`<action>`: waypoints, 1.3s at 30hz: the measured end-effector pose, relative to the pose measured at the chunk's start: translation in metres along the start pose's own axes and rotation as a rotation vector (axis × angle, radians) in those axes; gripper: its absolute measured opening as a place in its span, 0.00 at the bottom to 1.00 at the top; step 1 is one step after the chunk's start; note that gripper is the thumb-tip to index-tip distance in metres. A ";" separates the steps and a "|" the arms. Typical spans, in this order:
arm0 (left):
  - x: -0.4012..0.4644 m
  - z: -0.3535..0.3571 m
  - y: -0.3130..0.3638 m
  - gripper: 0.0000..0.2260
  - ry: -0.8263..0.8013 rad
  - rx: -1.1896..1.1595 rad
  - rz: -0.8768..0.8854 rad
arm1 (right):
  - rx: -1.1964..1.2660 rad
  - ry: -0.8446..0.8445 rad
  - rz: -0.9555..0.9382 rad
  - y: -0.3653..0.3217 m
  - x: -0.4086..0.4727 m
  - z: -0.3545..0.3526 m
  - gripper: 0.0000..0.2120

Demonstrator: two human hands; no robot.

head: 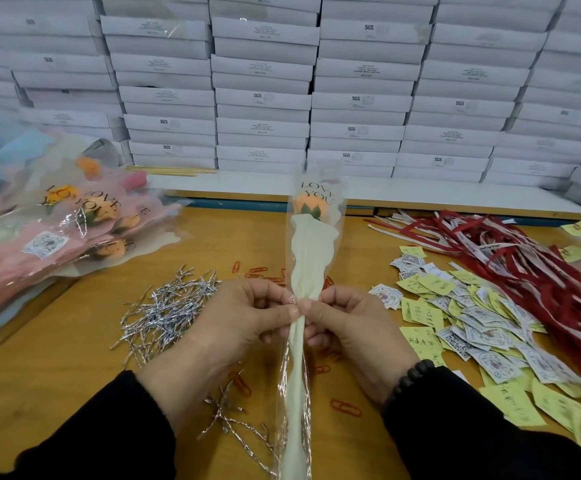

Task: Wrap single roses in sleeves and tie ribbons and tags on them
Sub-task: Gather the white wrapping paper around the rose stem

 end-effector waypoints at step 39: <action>-0.009 0.011 0.008 0.11 -0.001 -0.133 -0.070 | -0.237 0.135 -0.196 -0.005 -0.004 0.004 0.08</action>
Point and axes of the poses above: each hand's wrist, its own x-axis towards the middle knuckle, its own z-axis out of the palm, y = z × x, the point moved 2 cm from there along x, towards the middle knuckle, and after that the axes turned 15 degrees about x, right-handed, at the moved point
